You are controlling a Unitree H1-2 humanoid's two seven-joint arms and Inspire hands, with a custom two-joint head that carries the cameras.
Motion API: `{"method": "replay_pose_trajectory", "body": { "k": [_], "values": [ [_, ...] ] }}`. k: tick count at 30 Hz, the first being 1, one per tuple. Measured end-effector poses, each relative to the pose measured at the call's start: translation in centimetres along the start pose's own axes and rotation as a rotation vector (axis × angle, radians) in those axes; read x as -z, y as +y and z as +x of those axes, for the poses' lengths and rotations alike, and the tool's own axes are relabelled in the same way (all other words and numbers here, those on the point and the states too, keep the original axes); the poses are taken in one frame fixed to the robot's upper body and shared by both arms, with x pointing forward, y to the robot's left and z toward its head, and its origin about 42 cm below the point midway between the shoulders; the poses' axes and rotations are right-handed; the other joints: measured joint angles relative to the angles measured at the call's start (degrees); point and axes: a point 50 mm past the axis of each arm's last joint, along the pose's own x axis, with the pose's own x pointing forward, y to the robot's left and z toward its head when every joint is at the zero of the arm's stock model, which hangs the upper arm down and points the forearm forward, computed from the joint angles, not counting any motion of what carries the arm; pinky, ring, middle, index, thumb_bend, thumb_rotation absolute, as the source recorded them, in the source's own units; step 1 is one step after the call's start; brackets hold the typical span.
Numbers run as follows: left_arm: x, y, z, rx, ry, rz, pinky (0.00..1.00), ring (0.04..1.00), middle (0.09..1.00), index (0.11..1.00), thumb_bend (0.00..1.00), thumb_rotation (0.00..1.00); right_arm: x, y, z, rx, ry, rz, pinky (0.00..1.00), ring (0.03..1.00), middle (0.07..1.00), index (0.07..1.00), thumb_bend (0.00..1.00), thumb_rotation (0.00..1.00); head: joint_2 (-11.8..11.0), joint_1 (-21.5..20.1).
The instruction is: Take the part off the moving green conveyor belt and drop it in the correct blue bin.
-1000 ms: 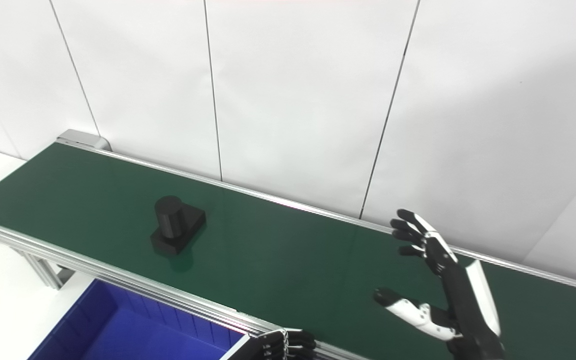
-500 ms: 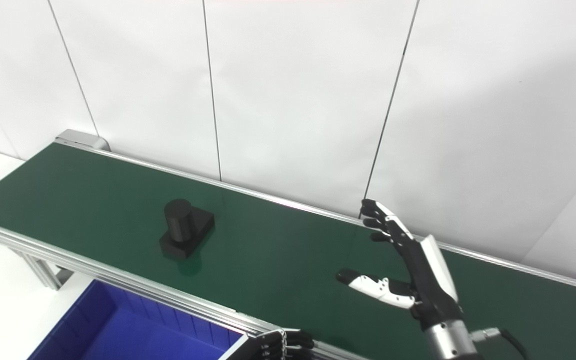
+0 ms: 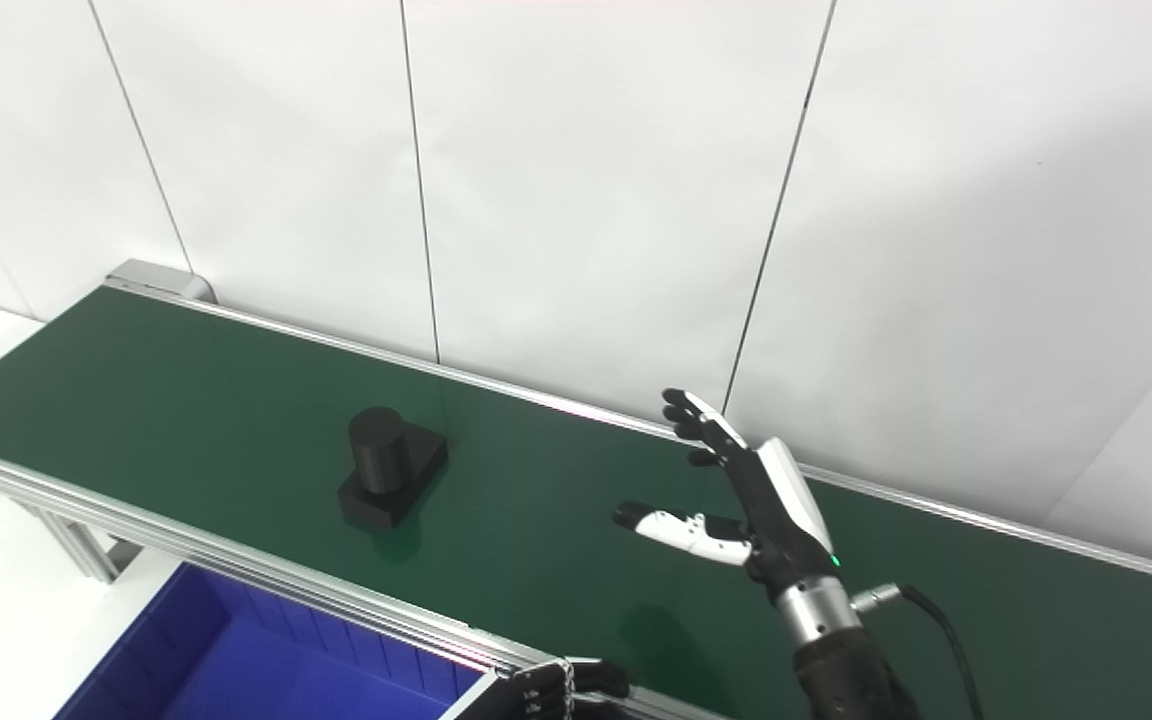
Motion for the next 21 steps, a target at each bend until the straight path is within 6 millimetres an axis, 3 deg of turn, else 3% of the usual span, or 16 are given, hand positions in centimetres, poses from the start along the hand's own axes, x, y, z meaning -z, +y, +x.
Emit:
{"method": "replay_pose_trajectory", "body": {
  "k": [6,21],
  "values": [
    [0.0,-0.1,0.1,0.003,-0.001,0.0,0.72,0.76,0.787,0.763,1.0,0.15,0.2,1.1,1.5,-0.002,0.02,-0.001,0.74,0.828,0.844,0.89,0.81,0.54,0.0,0.2],
    [0.0,-0.4,0.3,0.008,-0.003,0.003,0.71,0.757,0.793,0.769,1.0,0.15,-0.4,4.1,3.9,-0.091,0.021,-0.015,0.8,0.864,0.848,0.895,0.82,0.53,0.4,0.7]
  ]
}}
